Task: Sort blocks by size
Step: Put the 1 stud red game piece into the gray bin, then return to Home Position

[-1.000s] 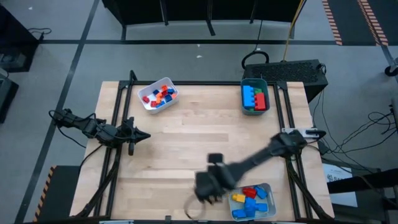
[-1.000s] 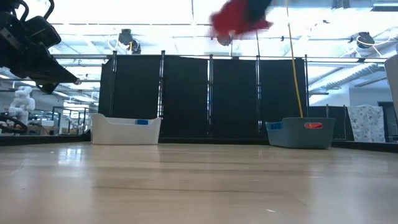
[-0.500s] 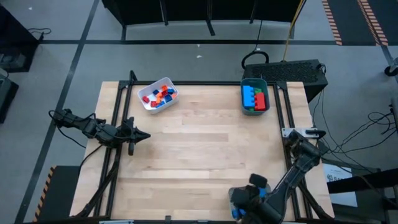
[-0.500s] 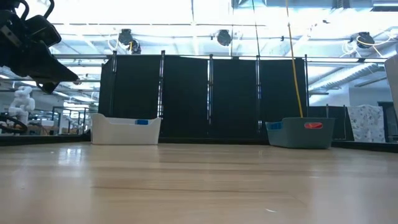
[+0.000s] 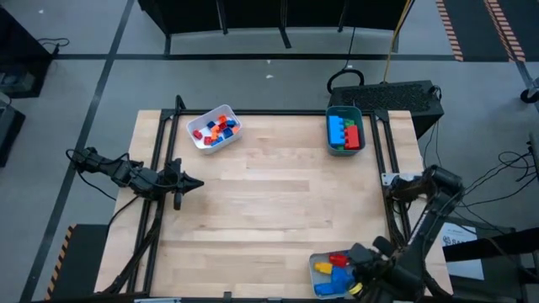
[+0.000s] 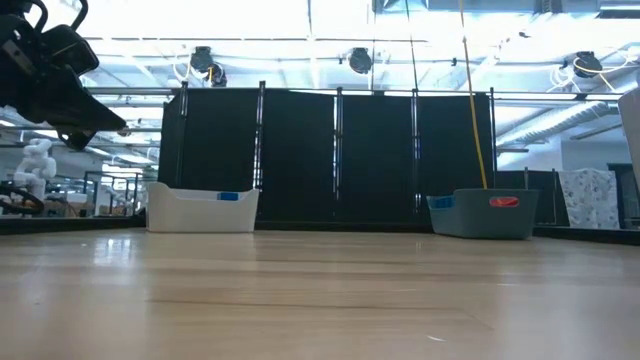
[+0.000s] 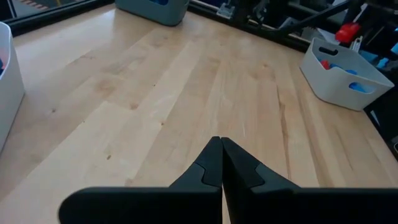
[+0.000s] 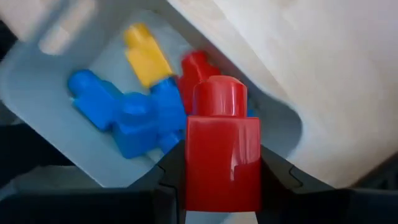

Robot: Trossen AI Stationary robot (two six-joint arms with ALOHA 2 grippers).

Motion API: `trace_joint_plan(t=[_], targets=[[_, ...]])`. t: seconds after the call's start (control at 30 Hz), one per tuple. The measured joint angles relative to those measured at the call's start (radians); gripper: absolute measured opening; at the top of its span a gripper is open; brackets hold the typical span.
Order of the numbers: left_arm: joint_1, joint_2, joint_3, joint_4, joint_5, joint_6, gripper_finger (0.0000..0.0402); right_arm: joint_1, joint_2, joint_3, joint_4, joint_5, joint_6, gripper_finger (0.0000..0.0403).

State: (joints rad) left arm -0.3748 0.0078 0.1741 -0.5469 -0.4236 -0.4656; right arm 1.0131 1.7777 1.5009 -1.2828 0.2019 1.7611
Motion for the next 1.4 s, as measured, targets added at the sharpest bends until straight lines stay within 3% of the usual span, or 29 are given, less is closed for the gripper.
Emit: trace_joint_plan(t=[0.2,0.33,0.53,0.6,0.8,0.9,1.03,1.1,1.2,1.33,1.4], targets=[[0.000,0.000,0.000,-0.001,0.000,0.000,0.0002,0.016,-0.032,-0.126,0.146,-0.027,0.043,0.0103],[0.000,0.000,0.000,0.000,0.000,0.000,0.0002,0.016,-0.034,-0.135,0.242,-0.022,-0.015,0.0103],[0.000,0.000,0.000,0.000,0.000,0.000,0.0002,0.016,-0.034,-0.135,0.261,-0.022,0.031,0.0103],[0.000,0.000,0.000,0.000,0.000,0.000,0.0002,0.014,-0.034,-0.135,0.262,-0.021,0.026,0.0128],[0.000,0.000,0.000,0.000,0.000,0.000,0.0002,0.007,-0.034,-0.135,0.263,-0.020,0.061,0.0260],[0.000,0.000,0.000,0.000,0.000,0.000,0.0002,0.008,-0.034,-0.135,0.267,-0.020,0.061,0.0286],[0.000,0.000,0.000,0.004,0.000,0.000,0.0002,0.000,-0.046,-0.135,0.270,0.007,0.028,0.0289],[0.000,0.000,0.000,0.022,-0.001,-0.001,0.0002,-0.008,-0.071,-0.126,0.262,0.096,0.016,0.0287],[0.000,0.000,0.000,0.095,0.000,-0.037,0.0002,-0.017,-0.128,-0.080,0.240,0.326,-0.110,0.0282],[0.000,0.000,0.000,0.279,0.051,0.032,0.0002,-0.028,-0.233,0.020,0.246,0.725,-0.448,0.0276],[0.000,0.000,0.012,0.366,0.093,0.100,0.0002,-0.029,-0.279,0.087,0.278,0.867,-0.703,0.0275]])
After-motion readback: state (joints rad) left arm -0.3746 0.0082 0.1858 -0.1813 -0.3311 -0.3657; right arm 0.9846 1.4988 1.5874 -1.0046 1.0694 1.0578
